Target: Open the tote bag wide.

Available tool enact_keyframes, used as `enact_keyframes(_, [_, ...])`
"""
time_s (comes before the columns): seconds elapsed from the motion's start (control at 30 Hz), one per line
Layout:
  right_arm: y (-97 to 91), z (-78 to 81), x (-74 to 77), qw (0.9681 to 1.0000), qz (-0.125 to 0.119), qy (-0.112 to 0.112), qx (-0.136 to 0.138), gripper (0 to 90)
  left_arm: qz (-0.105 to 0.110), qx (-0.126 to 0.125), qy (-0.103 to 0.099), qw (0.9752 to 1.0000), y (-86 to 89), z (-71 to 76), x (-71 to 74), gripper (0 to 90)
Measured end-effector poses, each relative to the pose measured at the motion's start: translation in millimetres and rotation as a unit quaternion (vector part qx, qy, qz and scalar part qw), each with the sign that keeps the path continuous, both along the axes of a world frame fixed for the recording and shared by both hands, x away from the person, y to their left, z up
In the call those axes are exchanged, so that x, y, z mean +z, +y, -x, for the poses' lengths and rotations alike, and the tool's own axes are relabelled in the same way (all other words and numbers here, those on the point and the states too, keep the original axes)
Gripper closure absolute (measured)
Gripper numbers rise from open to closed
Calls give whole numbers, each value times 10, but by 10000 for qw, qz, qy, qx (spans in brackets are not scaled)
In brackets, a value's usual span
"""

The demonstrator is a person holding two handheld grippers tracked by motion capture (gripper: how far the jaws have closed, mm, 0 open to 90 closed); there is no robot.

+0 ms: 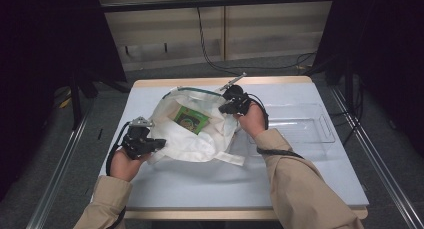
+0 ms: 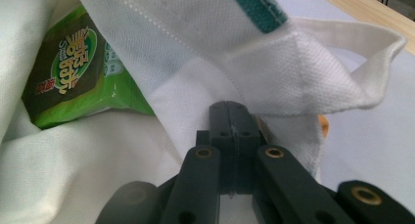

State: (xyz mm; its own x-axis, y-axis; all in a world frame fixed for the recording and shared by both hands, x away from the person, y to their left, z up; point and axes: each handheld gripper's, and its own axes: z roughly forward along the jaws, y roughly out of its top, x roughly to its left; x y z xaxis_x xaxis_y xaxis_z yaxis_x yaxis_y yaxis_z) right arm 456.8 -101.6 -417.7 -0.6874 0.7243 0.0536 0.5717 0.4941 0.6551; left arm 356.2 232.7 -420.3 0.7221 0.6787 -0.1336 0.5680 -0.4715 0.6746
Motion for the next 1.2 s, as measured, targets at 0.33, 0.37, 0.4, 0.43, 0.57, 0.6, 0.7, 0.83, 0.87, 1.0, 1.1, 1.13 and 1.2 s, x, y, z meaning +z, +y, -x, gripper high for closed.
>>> enact_keyframes(0.33, [-20, -25, -47, 9999, 123, 57, -104, 900, -21, -51, -3, 10000, -5, -6, -16, 900])
enact_keyframes(0.37, [-23, -35, -53, 9999, 125, 57, -59, 900, -15, -46, -6, 10000, -6, -6, -16, 900])
enact_keyframes(0.4, [-23, -37, -56, 9998, 154, 68, -63, 900, -9, -48, -3, 10000, -7, -6, -17, 900])
enact_keyframes(0.43, [-18, -37, -60, 9998, 174, 70, -104, 900, -34, -47, -7, 10000, -6, -6, -17, 900])
enact_keyframes(0.57, [-21, -54, -82, 9997, 198, 131, -90, 900, -64, -54, 13, 10000, -4, -9, -26, 900])
enact_keyframes(0.6, [-22, -58, -88, 9996, 216, 147, -104, 900, -64, -59, 7, 10000, -3, -9, -26, 900])
enact_keyframes(0.7, [-13, -62, -100, 9995, 252, 162, -107, 900, -64, -52, -10, 10000, -4, -10, -30, 900])
enact_keyframes(0.83, [-4, -72, -122, 9993, 292, 188, -113, 900, -19, -44, 10, 10000, -3, -14, -48, 900])
enact_keyframes(0.87, [-4, -74, -128, 9993, 304, 206, -115, 900, -20, -46, 10, 10000, -3, -13, -49, 900])
enact_keyframes(1.0, [-2, -79, -142, 9990, 366, 227, -99, 900, -69, -51, 2, 10000, -9, -11, -60, 900])
enact_keyframes(1.1, [-3, -84, -149, 9990, 383, 222, -77, 900, -39, -61, 30, 10000, -8, -14, -74, 900])
enact_keyframes(1.13, [-1, -85, -152, 9990, 378, 231, -76, 900, -38, -51, 20, 10000, -9, -13, -79, 900])
enact_keyframes(1.2, [-2, -87, -161, 9990, 376, 236, -72, 900, -69, -44, 21, 10000, -11, -12, -86, 900])
